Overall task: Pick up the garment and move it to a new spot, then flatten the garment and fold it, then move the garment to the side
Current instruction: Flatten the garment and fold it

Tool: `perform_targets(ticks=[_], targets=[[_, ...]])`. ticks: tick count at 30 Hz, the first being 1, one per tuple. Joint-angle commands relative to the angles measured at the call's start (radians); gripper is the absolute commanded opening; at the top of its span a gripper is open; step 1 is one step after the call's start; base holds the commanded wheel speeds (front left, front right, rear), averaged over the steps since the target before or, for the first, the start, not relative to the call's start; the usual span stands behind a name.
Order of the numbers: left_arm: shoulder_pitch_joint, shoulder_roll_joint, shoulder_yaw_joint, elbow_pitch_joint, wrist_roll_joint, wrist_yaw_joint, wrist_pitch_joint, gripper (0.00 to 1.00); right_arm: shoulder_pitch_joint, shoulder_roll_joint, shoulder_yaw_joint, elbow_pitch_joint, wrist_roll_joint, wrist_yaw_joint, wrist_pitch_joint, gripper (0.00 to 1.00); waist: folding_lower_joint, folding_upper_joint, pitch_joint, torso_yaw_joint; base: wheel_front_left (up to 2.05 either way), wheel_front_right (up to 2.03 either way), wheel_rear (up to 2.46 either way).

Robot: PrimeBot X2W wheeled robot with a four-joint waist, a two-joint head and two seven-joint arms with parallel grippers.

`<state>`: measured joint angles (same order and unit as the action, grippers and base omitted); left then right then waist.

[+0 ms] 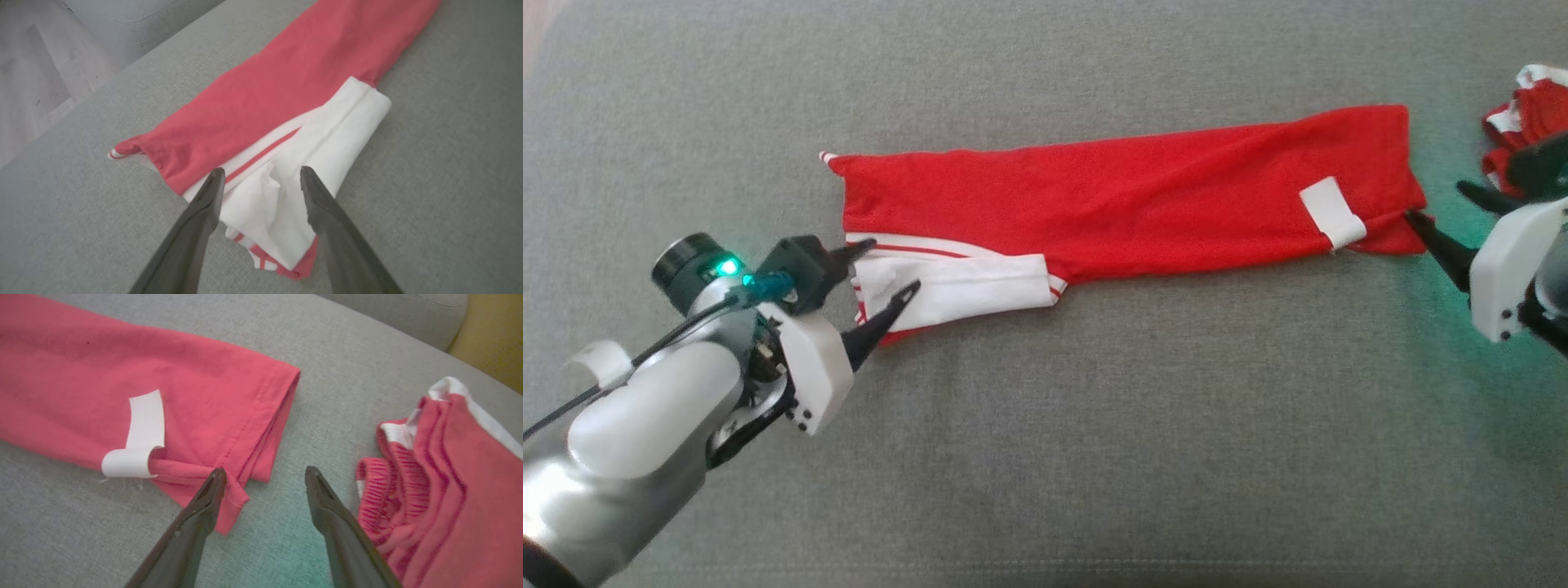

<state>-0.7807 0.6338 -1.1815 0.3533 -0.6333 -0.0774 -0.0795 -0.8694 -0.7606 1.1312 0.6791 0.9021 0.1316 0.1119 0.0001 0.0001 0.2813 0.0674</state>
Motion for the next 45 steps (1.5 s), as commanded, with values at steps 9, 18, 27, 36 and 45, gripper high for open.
perform_targets(ticks=[9,18,27,36,45], targets=[[0.013,-0.016,0.206,0.022,-0.115,0.157,-0.141,1.0,-0.002,-0.008,-0.142,-0.007,0.127,-0.001,-0.15,1.0,-0.0001,-0.0001,-0.057,-0.035,0.0,0.0,0.0],[0.166,-0.127,0.579,-0.148,-0.081,0.332,-0.182,1.0,0.059,0.117,-0.375,-0.044,0.114,-0.001,-0.37,1.0,-0.0001,-0.0001,-0.108,-0.058,0.0,0.0,0.0],[0.46,-0.353,0.889,-0.271,0.167,0.247,-0.182,1.0,0.33,0.395,-0.834,-0.206,-0.3,-0.001,-0.373,1.0,-0.0001,-0.0001,-0.135,-0.072,0.0,0.0,0.0],[0.595,-0.5,1.015,-0.229,0.329,0.112,-0.182,1.0,0.514,0.581,-0.973,-0.294,-0.562,-0.001,-0.374,1.0,-0.0001,-0.0001,-0.144,-0.078,0.0,0.0,0.0],[0.574,-0.55,1.09,-0.213,0.402,0.035,-0.182,1.0,0.523,0.607,-1.008,-0.321,-0.625,-0.001,-0.355,1.0,-0.0001,-0.0001,-0.12,-0.067,0.0,0.0,0.0]])
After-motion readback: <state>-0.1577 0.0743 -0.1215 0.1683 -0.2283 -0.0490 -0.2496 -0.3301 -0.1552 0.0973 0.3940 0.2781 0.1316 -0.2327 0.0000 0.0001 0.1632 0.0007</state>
